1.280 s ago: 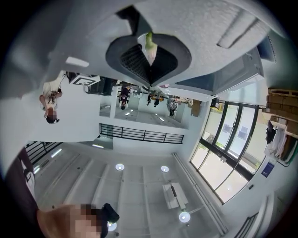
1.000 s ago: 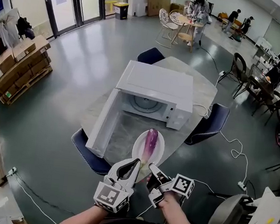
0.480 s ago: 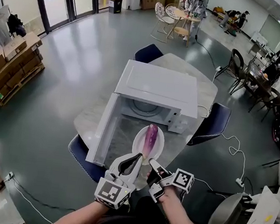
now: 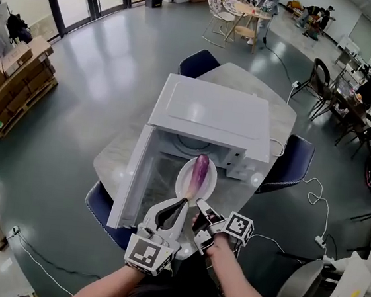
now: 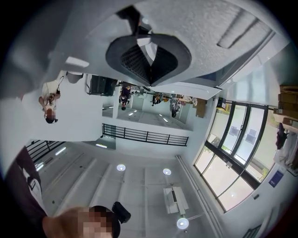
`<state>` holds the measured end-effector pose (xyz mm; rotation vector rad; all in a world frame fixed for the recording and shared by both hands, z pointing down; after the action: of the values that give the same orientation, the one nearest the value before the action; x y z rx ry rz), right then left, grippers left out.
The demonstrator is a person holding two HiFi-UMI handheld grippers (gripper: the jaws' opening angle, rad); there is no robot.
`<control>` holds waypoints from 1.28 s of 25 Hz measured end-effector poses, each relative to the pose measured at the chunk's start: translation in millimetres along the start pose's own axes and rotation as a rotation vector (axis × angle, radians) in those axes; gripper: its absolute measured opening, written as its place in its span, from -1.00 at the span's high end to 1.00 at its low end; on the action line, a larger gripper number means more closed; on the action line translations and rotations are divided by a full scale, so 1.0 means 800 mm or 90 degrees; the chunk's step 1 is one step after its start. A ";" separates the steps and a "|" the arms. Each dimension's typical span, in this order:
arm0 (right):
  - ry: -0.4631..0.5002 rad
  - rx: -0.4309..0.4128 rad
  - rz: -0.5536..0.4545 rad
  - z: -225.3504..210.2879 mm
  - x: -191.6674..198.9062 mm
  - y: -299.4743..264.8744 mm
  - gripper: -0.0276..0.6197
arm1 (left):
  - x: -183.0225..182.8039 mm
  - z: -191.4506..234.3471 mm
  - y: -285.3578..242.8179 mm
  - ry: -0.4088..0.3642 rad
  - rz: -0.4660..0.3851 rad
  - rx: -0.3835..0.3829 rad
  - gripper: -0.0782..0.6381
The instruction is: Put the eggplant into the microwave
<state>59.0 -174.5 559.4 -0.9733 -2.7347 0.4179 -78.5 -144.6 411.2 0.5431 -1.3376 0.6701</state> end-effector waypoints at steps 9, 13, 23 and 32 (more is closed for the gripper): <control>-0.029 0.023 -0.015 -0.042 -0.059 -0.083 0.86 | 0.033 0.046 -0.055 0.014 0.000 -0.039 0.76; -0.041 0.038 -0.025 -0.068 -0.081 -0.115 0.86 | 0.051 0.060 -0.074 0.018 0.009 -0.048 0.76; -0.057 0.048 -0.049 -0.090 -0.124 -0.174 0.86 | 0.074 0.097 -0.114 0.025 0.019 -0.060 0.76; -0.073 0.044 -0.066 -0.101 -0.139 -0.209 0.86 | 0.091 0.114 -0.140 0.024 0.023 -0.060 0.76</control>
<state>69.3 -354.1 679.7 -0.8109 -2.8357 0.5620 -54.9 -277.8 500.1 0.4297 -1.3395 0.6410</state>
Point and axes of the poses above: the fingertips, and each gripper's own axes: y backward along the fingers, z to its left, x out of its underside, the point moved 6 cm from there along y, backward along the fingers, and after that the axes turned 5 degrees about x, right-handed, at the moved point
